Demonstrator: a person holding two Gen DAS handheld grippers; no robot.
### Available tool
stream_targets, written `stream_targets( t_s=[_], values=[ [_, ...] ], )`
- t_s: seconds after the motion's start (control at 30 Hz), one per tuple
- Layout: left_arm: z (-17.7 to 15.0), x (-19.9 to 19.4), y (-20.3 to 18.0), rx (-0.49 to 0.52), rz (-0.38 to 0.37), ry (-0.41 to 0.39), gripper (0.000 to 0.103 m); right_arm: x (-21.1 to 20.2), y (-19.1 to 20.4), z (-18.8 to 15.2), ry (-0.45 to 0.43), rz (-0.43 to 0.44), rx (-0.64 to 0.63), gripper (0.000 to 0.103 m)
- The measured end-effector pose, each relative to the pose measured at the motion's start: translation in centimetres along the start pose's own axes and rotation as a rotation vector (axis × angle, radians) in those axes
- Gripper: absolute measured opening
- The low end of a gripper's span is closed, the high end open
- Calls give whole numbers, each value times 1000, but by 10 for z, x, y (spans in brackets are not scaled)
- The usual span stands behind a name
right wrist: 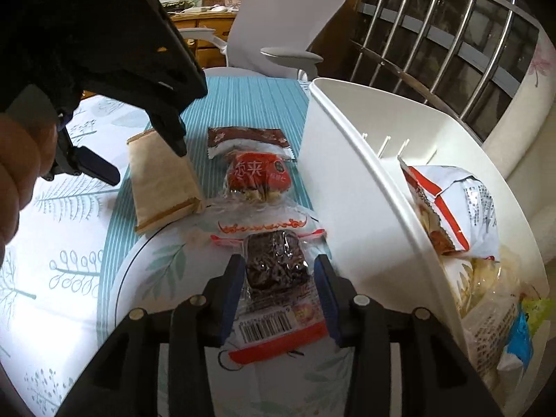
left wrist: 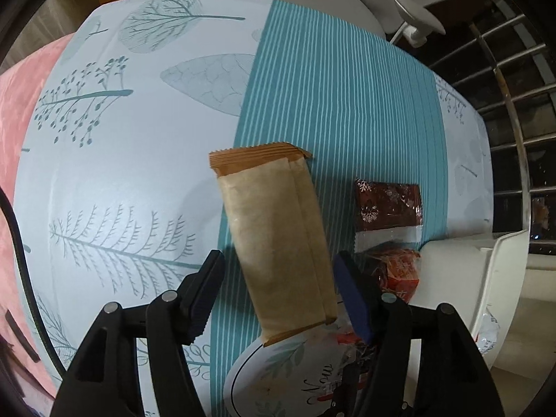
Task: Organize snacks
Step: 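Lift the brown paper packet with the left tool while the right tool lifts the date-cake packet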
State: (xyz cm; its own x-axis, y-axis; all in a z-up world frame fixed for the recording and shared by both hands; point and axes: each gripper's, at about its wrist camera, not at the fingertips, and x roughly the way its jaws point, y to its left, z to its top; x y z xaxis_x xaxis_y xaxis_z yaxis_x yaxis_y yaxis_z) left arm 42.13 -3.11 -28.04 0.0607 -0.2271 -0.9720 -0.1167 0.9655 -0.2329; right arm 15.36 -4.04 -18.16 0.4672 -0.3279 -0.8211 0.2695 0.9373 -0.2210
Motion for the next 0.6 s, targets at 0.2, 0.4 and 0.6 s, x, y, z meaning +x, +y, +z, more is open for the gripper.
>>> stream_targets(
  t_s=[0.2, 0.4, 0.6],
  values=[
    [7, 9, -16, 47, 59, 11, 64, 6, 4, 3, 4, -28, -19, 42],
    [14, 13, -28, 93, 117, 3, 64, 12, 2, 9, 9, -29, -10, 43],
    [21, 22, -52, 178, 185, -6, 64, 18, -2, 17, 27, 0, 7, 47]
  ],
)
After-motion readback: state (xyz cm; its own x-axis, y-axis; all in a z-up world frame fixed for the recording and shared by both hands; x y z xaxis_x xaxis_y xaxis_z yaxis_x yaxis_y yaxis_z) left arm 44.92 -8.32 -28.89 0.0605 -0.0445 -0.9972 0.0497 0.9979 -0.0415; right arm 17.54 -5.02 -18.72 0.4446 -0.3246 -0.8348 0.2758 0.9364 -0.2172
